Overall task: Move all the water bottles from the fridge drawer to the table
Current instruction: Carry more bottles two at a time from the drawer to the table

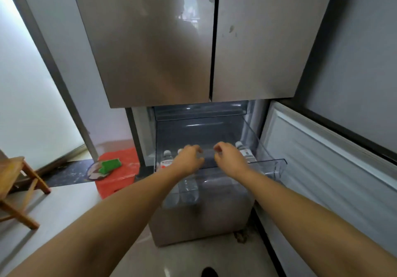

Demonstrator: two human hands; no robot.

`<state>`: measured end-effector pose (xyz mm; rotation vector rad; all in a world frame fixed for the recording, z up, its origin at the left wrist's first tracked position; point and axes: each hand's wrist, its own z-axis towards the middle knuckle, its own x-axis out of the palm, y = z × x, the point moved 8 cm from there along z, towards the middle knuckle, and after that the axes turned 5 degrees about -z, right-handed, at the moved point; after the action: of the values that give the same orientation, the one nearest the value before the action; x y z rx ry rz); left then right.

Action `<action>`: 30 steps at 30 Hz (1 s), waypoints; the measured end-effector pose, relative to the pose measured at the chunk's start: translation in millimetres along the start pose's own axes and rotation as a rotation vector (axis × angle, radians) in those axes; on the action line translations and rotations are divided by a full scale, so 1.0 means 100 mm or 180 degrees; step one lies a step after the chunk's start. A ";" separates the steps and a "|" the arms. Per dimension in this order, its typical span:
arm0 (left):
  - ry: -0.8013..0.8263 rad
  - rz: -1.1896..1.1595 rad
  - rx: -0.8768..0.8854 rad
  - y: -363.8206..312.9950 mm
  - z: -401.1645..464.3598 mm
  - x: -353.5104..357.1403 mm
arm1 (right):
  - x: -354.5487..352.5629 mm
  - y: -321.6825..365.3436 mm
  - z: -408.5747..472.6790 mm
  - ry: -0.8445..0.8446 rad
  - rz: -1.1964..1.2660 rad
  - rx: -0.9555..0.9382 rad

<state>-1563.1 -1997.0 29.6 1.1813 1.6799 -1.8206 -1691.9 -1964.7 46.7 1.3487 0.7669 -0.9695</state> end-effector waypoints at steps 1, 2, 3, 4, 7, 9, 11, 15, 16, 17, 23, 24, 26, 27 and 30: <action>-0.0025 -0.0020 -0.0068 0.07 0.09 -0.03 | 0.05 0.02 0.10 0.0072 0.0033 -0.0012; -0.0077 -0.0025 -0.0166 0.17 0.30 -0.10 | 0.15 0.04 0.37 0.0151 0.0033 -0.0092; -0.0113 -0.0029 -0.0229 0.26 0.46 -0.13 | 0.23 0.05 0.56 0.0264 0.0015 -0.0128; -0.0117 -0.0032 -0.0338 0.34 0.61 -0.17 | 0.31 0.05 0.76 0.0380 0.0037 -0.0152; -0.0034 0.0006 -0.0686 0.64 0.98 -0.21 | 0.63 -0.01 1.24 0.0843 0.0103 -0.0137; 0.0029 0.0005 -0.0928 0.85 1.18 -0.19 | 0.88 -0.06 1.49 0.1198 0.0099 -0.0148; 0.0111 0.0000 -0.1151 1.06 1.31 -0.14 | 1.14 -0.12 1.69 0.1475 0.0166 -0.0105; 0.0274 0.0153 -0.1529 1.41 1.39 0.03 | 1.61 -0.23 1.86 0.1900 0.0357 0.0163; 0.0289 0.0163 -0.1588 1.46 1.40 0.05 | 1.72 -0.24 1.88 0.1966 0.0422 0.0201; 0.0318 0.0110 -0.1638 1.49 1.41 0.08 | 1.81 -0.24 1.88 0.2022 0.0499 0.0246; 0.0609 -0.0271 -0.1695 1.61 1.60 0.28 | 2.18 -0.16 1.89 0.2141 0.0983 0.0599; 0.0643 -0.0312 -0.1741 1.63 1.61 0.31 | 2.21 -0.15 1.88 0.2157 0.1094 0.0680; 0.0549 -0.0448 -0.1874 1.68 1.62 0.31 | 2.29 -0.13 1.85 0.2181 0.1245 0.0754; 0.0482 -0.0536 -0.1944 1.71 1.60 0.31 | 2.33 -0.15 1.85 0.2190 0.1232 0.0736; 0.0352 -0.1056 -0.2138 1.79 1.54 0.37 | 2.25 -0.19 1.82 0.2108 0.1242 0.0724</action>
<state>-1495.7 -2169.5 -121.2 0.7480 2.3963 -1.1749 -1628.7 -2172.8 -146.0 1.9703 0.8456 -0.2922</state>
